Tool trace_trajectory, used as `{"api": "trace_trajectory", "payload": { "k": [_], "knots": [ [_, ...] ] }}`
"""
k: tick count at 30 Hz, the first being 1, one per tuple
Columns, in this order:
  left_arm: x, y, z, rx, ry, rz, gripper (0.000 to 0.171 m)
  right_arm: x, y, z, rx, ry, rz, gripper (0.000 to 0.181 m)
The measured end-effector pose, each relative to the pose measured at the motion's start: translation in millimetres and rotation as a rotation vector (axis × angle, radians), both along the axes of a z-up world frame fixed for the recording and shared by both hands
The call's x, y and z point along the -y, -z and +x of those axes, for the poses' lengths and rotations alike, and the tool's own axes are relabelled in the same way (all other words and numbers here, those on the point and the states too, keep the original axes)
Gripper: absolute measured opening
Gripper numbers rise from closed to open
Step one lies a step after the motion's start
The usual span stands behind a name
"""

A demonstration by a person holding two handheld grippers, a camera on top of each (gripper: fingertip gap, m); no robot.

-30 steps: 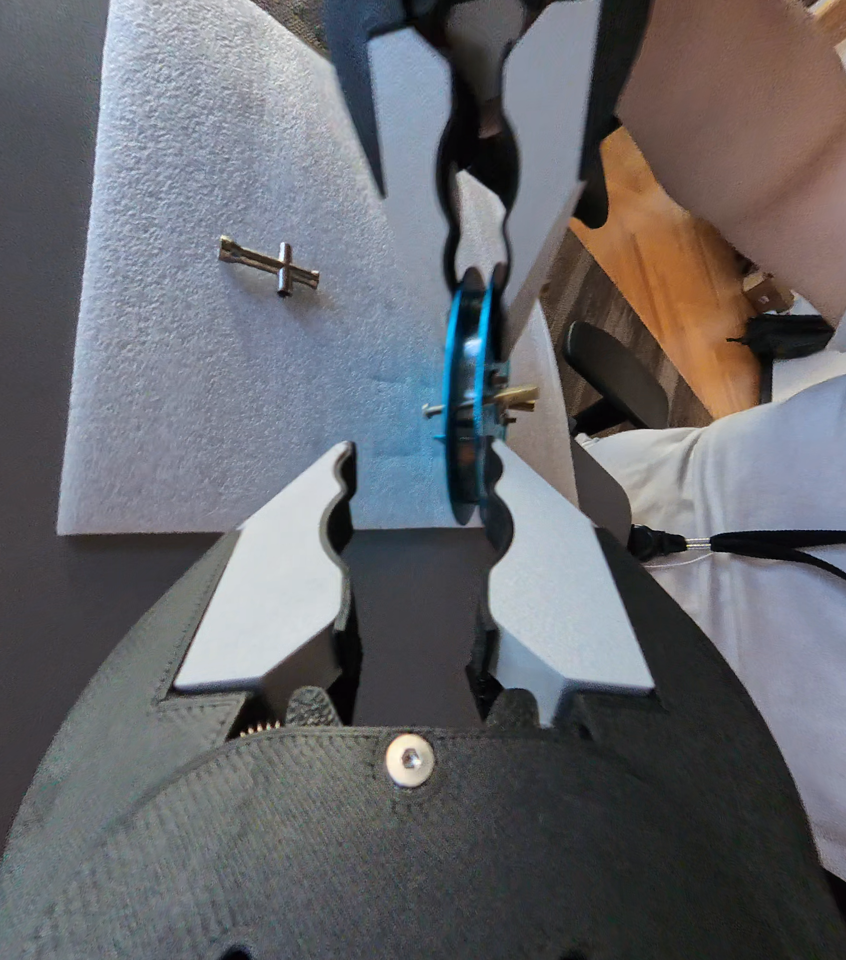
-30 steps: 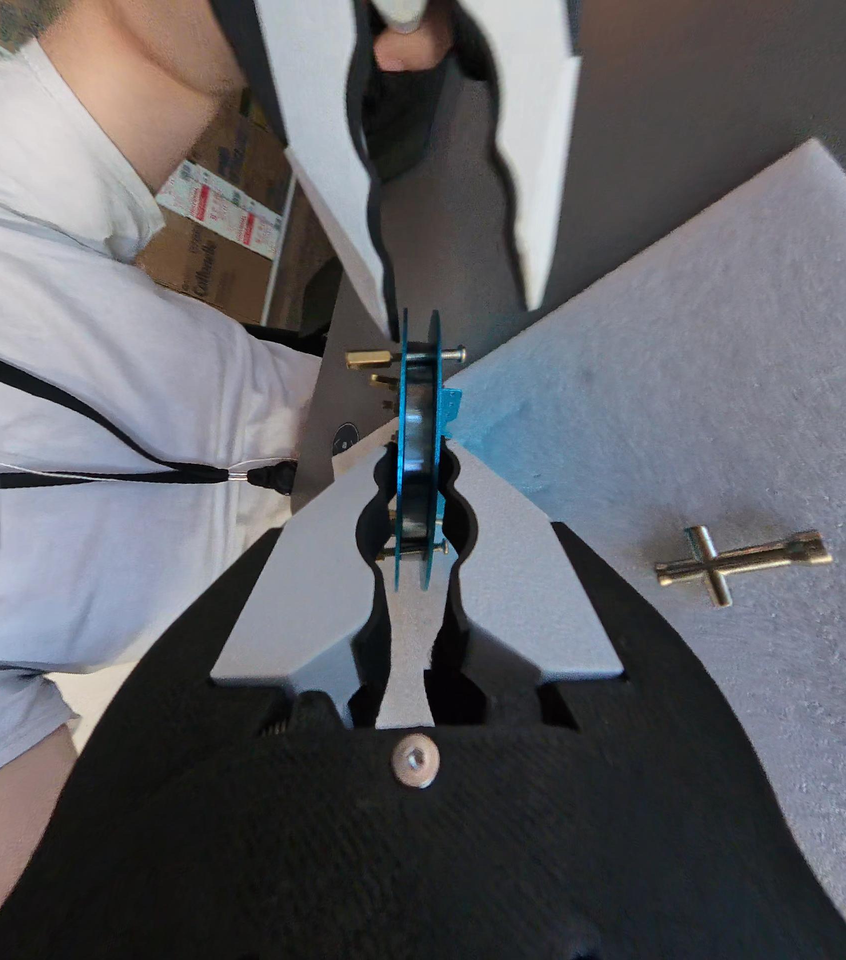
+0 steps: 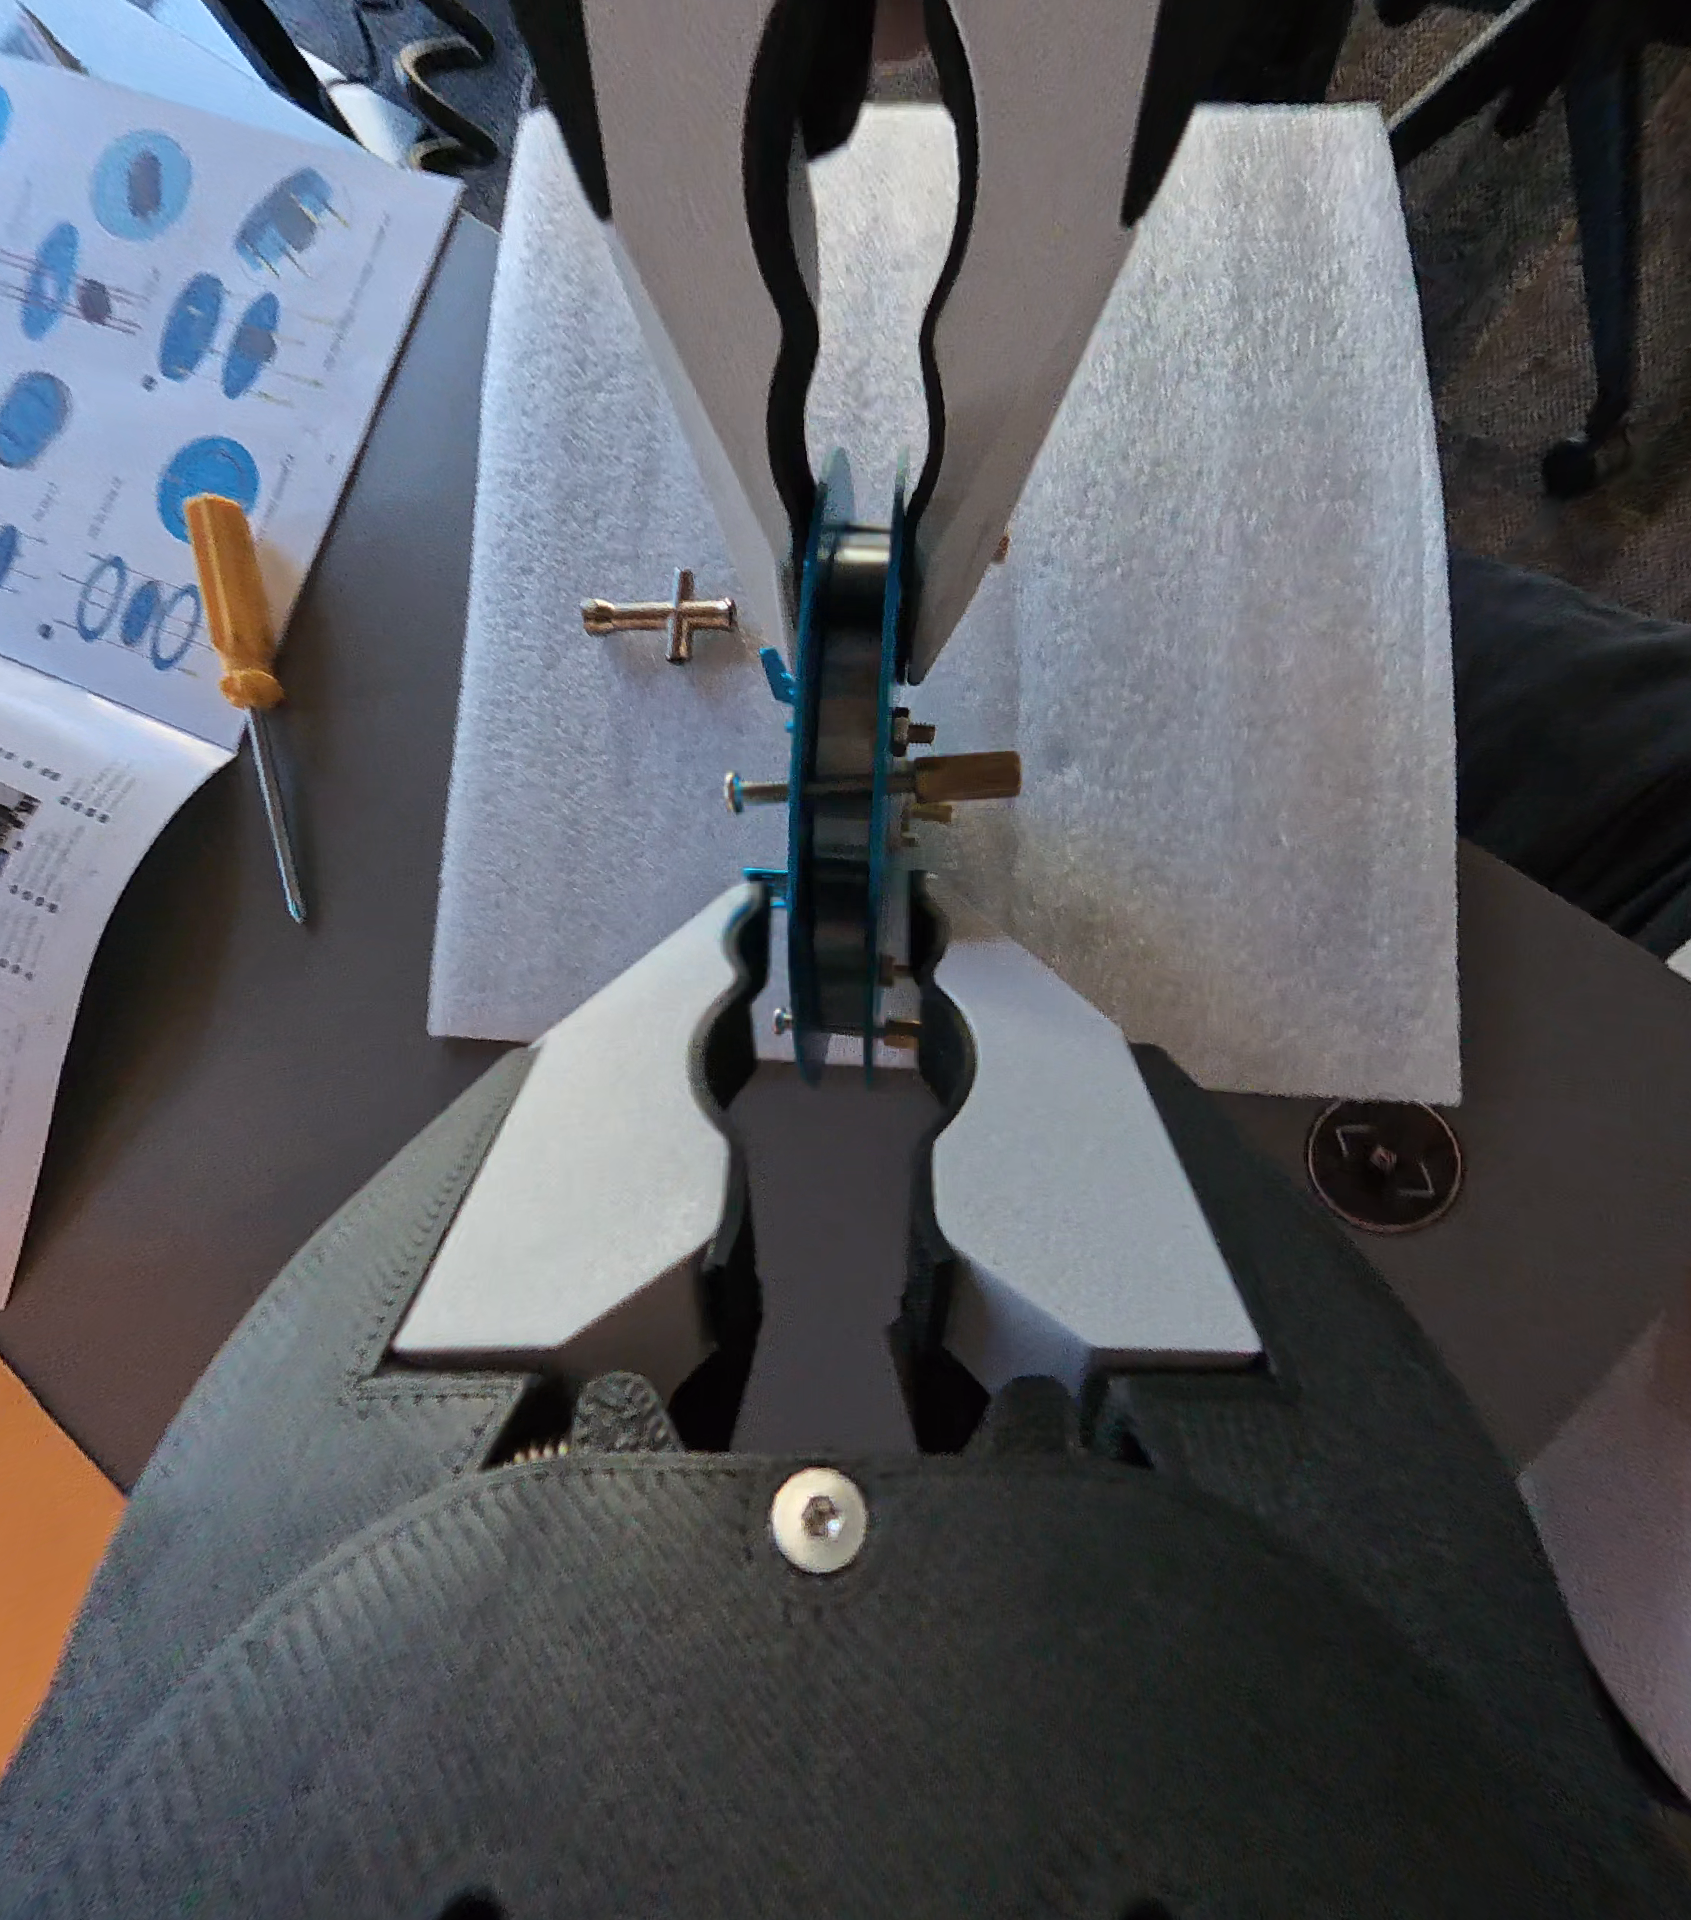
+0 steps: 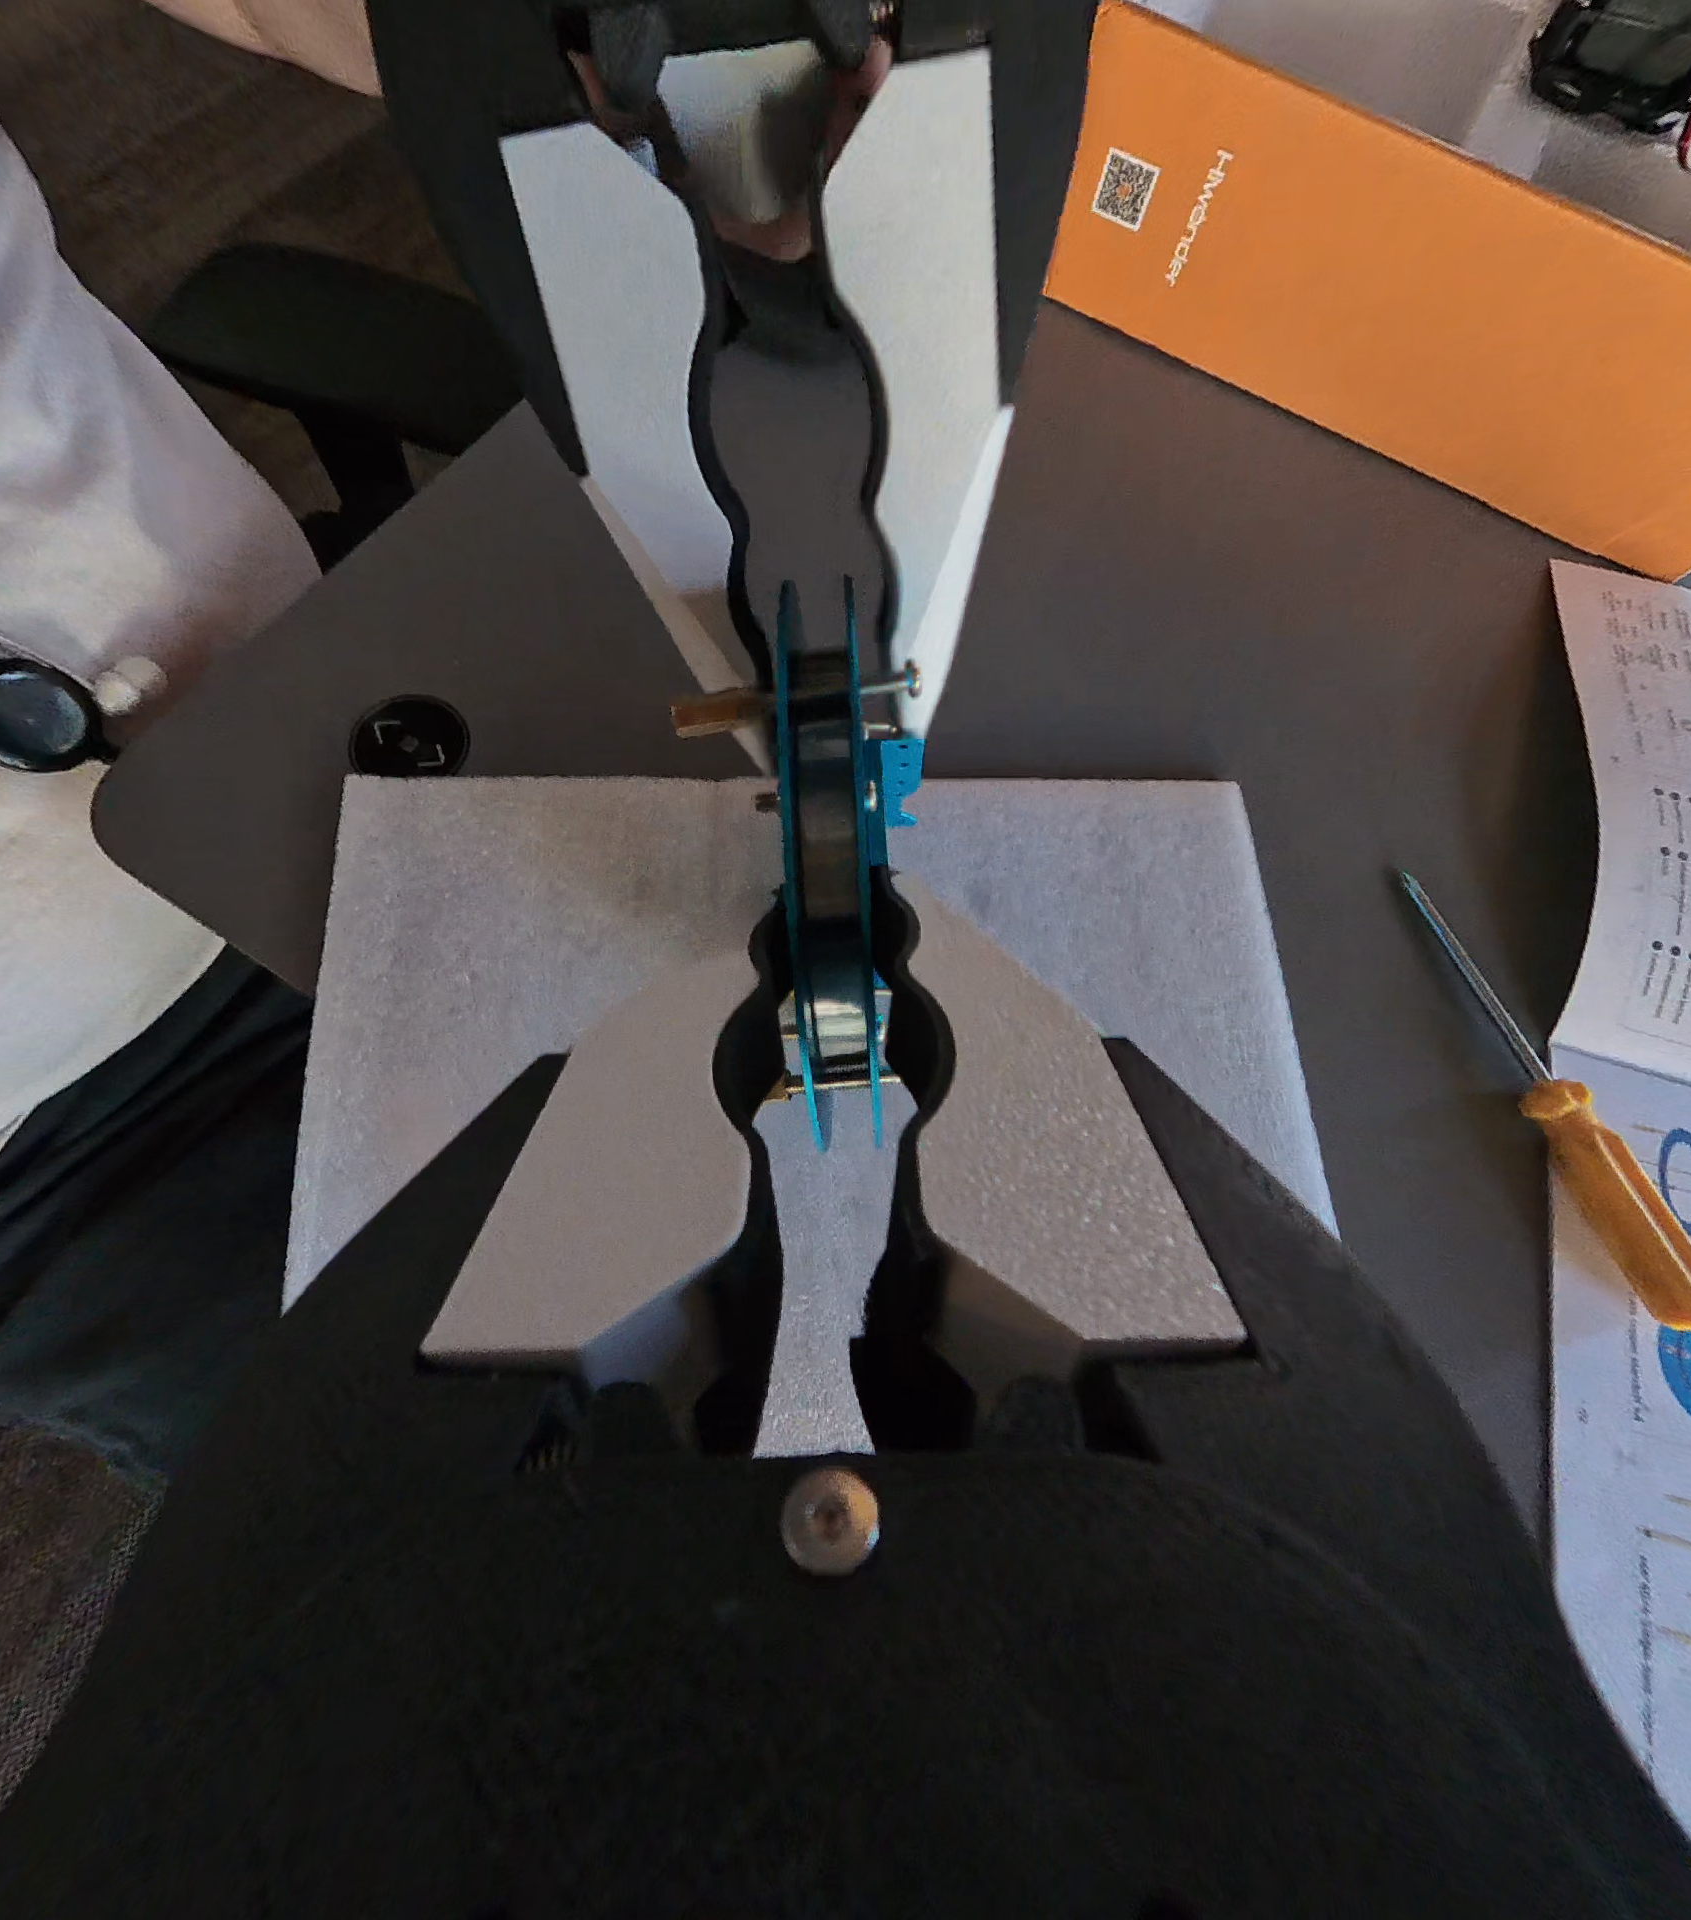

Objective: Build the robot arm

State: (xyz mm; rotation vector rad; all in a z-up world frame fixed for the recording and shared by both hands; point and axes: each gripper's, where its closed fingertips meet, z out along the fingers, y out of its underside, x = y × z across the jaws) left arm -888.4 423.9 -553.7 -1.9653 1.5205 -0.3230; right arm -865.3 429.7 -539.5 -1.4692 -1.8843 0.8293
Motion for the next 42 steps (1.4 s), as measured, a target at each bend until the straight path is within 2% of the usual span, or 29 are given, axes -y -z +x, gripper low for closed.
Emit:
{"api": "trace_trajectory", "payload": {
  "k": [4, 6, 11, 14, 16, 20, 24, 26, 28, 31, 34, 38, 42],
  "knots": [
    [0, -17, 11, 0.154, 0.025, 0.023, 0.047, -1, 1, 2, 0.0, -0.001, -0.01, 0.012],
    [-7, -22, 9, 0.163, 0.036, 0.086, 0.055, -1, 1, 2, 0.003, -0.009, -0.005, 0.012],
    [-3, -24, 17, 0.193, 0.15, 0.151, 0.034, -3, 2, 2, 0.02, -0.017, -0.01, 0.012],
    [-7, -24, 17, 0.198, 0.144, 0.185, 0.023, -4, 2, 3, 0.027, -0.023, -0.014, 0.012],
    [-5, -25, 20, 0.235, 0.141, 0.154, 0.019, -5, 3, 3, 0.039, -0.033, -0.019, 0.012],
    [-6, -26, 24, 0.334, 0.088, 0.154, 0.018, -7, 4, 6, 0.062, -0.051, -0.032, 0.012],
    [-11, -26, 27, 0.435, -0.027, 0.117, 0.018, -12, 6, 8, 0.09, -0.04, -0.04, 0.013],
    [-15, -20, 22, 0.432, -0.105, 0.088, 0.017, -13, 6, 8, 0.092, -0.028, -0.026, 0.013],
    [-13, -19, 21, 0.434, -0.129, 0.087, 0.016, -13, 6, 7, 0.096, -0.021, -0.018, 0.013],
    [-13, -20, 24, 0.447, -0.124, 0.142, 0.013, -18, 7, 7, 0.109, 0.027, 0.016, 0.018],
    [-14, -20, 24, 0.482, -0.145, 0.127, 0.012, -24, 7, 8, 0.122, 0.088, 0.08, 0.025],
    [-14, -20, 22, 0.505, -0.179, 0.125, 0.012, -30, -5, 18, 0.08, 0.249, 0.204, 0.043],
    [-13, -19, 18, 0.541, -0.231, 0.116, 0.011, -28, -30, 39, -0.04, 0.531, 0.266, 0.053]
  ]
}}
